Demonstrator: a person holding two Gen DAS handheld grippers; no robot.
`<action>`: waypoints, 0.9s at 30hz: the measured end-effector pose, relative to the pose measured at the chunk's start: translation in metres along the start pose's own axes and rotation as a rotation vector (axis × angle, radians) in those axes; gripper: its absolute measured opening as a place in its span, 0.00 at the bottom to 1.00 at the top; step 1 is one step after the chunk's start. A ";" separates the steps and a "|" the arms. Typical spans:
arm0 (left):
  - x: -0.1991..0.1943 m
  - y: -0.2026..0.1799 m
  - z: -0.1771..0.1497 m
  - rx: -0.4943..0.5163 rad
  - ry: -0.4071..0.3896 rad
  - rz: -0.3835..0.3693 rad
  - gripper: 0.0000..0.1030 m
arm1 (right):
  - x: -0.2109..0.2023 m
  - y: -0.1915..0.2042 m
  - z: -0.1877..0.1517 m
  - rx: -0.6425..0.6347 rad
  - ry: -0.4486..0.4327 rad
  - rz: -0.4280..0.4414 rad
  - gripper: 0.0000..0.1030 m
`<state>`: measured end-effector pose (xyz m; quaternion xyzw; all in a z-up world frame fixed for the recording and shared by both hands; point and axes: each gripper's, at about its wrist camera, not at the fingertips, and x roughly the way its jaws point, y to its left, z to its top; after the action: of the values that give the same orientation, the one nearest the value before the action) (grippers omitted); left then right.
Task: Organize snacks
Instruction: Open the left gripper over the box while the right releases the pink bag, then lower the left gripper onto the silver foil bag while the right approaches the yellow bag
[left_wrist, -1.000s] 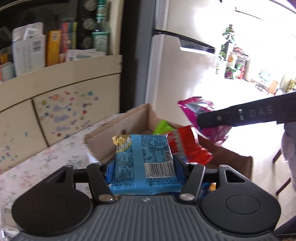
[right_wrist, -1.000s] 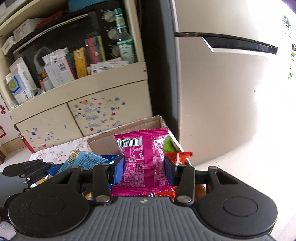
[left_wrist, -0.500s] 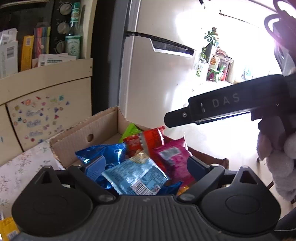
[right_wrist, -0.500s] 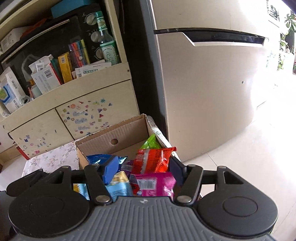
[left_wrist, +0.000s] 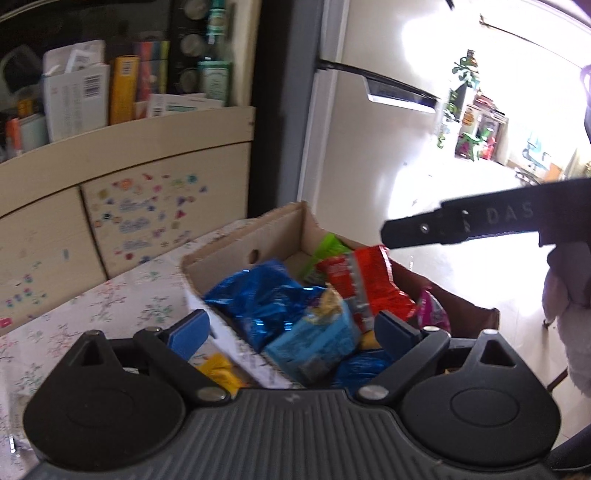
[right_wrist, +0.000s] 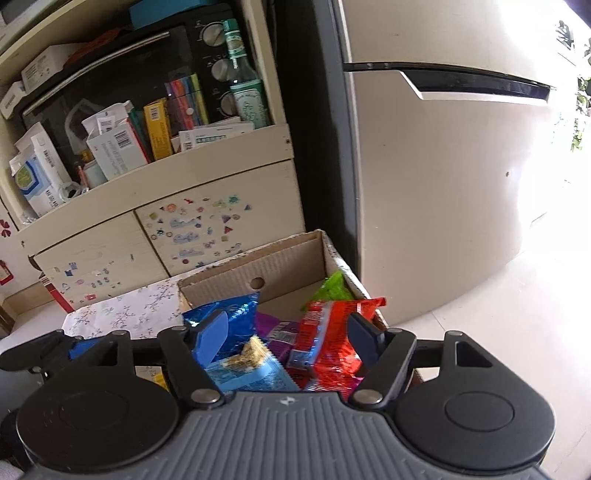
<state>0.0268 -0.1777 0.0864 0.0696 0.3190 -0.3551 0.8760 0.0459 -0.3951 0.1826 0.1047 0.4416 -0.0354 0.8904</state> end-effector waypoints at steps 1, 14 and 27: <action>-0.003 0.004 0.000 -0.005 -0.001 0.010 0.93 | 0.001 0.002 0.000 -0.003 0.001 0.007 0.75; -0.041 0.076 -0.004 -0.091 0.028 0.178 0.94 | 0.014 0.045 -0.001 -0.097 0.037 0.105 0.75; -0.053 0.135 -0.018 -0.095 0.067 0.251 0.94 | 0.033 0.098 -0.016 -0.219 0.121 0.217 0.76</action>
<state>0.0793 -0.0411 0.0904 0.0794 0.3531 -0.2247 0.9047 0.0688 -0.2952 0.1623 0.0560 0.4817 0.1157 0.8669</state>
